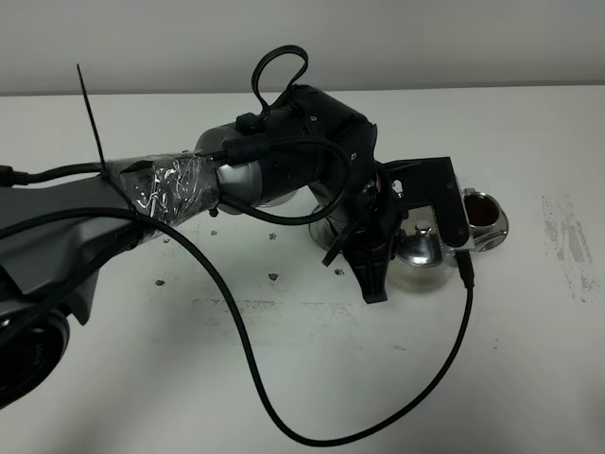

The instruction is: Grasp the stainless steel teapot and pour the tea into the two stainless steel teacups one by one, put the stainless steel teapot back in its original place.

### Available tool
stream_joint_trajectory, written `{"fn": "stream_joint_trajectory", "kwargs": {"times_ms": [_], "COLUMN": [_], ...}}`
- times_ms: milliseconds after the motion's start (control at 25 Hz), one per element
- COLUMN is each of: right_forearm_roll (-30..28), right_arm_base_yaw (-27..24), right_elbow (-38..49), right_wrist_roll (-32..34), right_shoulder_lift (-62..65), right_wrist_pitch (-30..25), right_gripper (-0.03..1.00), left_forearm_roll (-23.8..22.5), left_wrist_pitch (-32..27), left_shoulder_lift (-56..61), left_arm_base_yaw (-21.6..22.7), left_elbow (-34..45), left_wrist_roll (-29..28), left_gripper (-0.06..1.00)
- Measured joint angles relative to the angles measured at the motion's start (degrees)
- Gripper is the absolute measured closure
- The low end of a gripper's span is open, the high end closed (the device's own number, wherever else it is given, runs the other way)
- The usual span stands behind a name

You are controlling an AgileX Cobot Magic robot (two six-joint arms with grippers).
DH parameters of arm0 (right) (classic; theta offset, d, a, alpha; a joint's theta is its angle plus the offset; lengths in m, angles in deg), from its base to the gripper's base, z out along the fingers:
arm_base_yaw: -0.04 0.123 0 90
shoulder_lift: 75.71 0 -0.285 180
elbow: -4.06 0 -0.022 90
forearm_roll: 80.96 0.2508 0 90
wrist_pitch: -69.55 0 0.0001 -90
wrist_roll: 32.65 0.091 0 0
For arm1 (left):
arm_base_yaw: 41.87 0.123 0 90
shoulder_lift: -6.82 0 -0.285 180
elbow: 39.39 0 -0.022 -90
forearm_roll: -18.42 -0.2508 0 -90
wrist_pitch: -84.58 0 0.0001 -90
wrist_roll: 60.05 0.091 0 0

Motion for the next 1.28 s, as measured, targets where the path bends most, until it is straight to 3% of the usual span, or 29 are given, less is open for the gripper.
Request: {"fn": "stream_joint_trajectory", "kwargs": {"times_ms": [640,1000,1280], "right_forearm_roll": [0.00,0.00,0.00], "right_arm_base_yaw": [0.00,0.00,0.00], "right_elbow": [0.00,0.00,0.00], "right_wrist_roll": [0.00,0.00,0.00], "right_shoulder_lift": [0.00,0.00,0.00], "right_wrist_pitch": [0.00,0.00,0.00], "right_gripper": [0.53,0.53,0.53], "left_forearm_roll": [1.60,1.40,-4.09], "left_wrist_pitch": [10.16,8.83,3.99], "left_shoulder_lift": [1.31,2.80,9.02], "left_arm_base_yaw": [-0.07,-0.25,3.64], "left_elbow": [8.41,8.59,8.59], "left_wrist_roll": [-0.73,-0.73,-0.65], "left_gripper": [0.75,0.75,0.75]}}
